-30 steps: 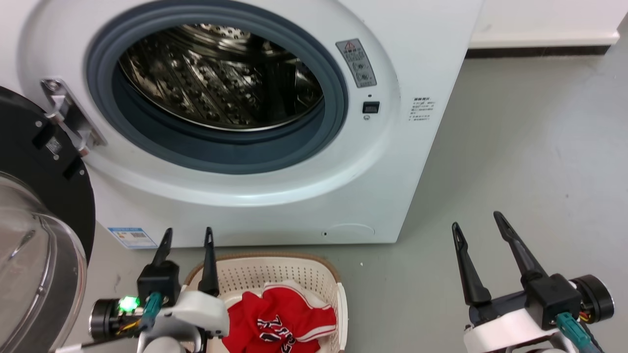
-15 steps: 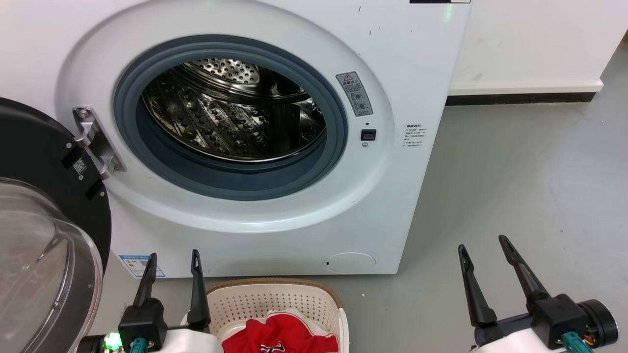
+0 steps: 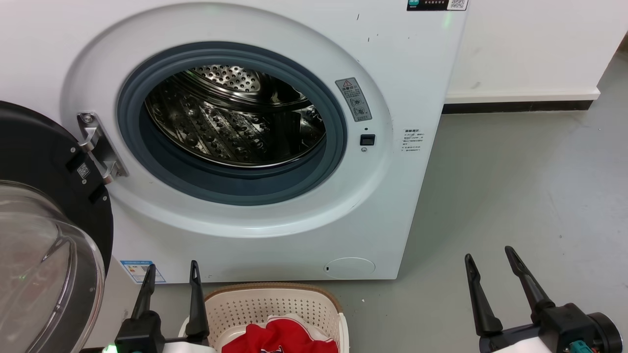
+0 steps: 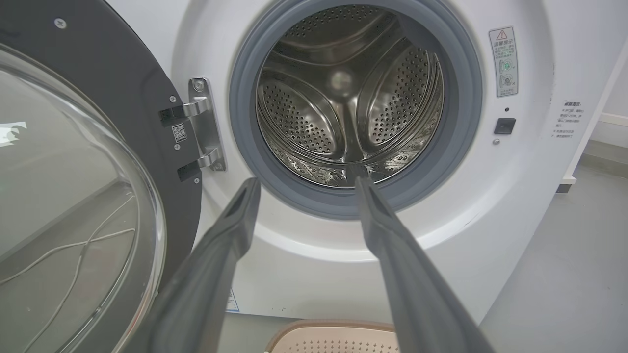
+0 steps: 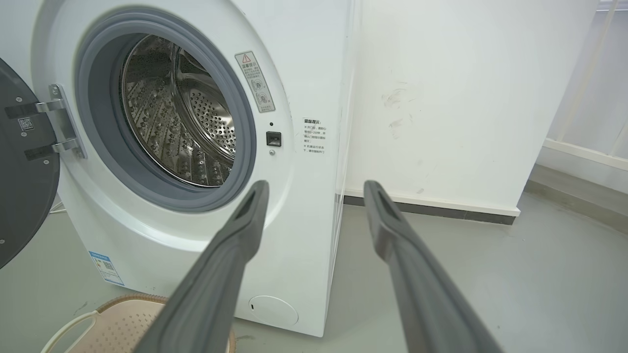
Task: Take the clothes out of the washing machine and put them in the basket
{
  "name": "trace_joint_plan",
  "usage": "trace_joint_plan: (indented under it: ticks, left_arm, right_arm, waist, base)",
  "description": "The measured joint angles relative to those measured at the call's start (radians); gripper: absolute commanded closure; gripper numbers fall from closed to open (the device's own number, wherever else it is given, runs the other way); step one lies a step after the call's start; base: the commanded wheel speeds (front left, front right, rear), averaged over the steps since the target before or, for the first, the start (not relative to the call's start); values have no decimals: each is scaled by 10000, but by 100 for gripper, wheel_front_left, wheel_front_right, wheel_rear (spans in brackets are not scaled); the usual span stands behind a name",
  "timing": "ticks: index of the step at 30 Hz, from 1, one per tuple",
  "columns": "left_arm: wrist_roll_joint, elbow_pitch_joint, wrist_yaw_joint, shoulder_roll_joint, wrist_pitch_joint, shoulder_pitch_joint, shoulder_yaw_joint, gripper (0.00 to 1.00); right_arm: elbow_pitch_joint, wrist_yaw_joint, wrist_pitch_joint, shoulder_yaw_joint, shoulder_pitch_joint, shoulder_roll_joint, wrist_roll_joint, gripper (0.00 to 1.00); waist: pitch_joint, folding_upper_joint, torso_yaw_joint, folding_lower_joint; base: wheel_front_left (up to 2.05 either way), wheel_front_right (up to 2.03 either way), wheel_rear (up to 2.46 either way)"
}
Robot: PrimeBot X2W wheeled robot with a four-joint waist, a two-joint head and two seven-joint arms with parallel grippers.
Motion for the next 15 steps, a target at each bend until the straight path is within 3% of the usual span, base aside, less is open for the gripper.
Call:
trace_joint_plan:
  ticks: [15]
  left_arm:
    - [-46, 94, -230, -42, 0, 8, 134, 0]
  right_arm:
    - [-13, 2, 0, 40, 0, 0, 71, 0]
  waist:
    - [-50, 0, -25, 0]
  base:
    - [0, 0, 0]
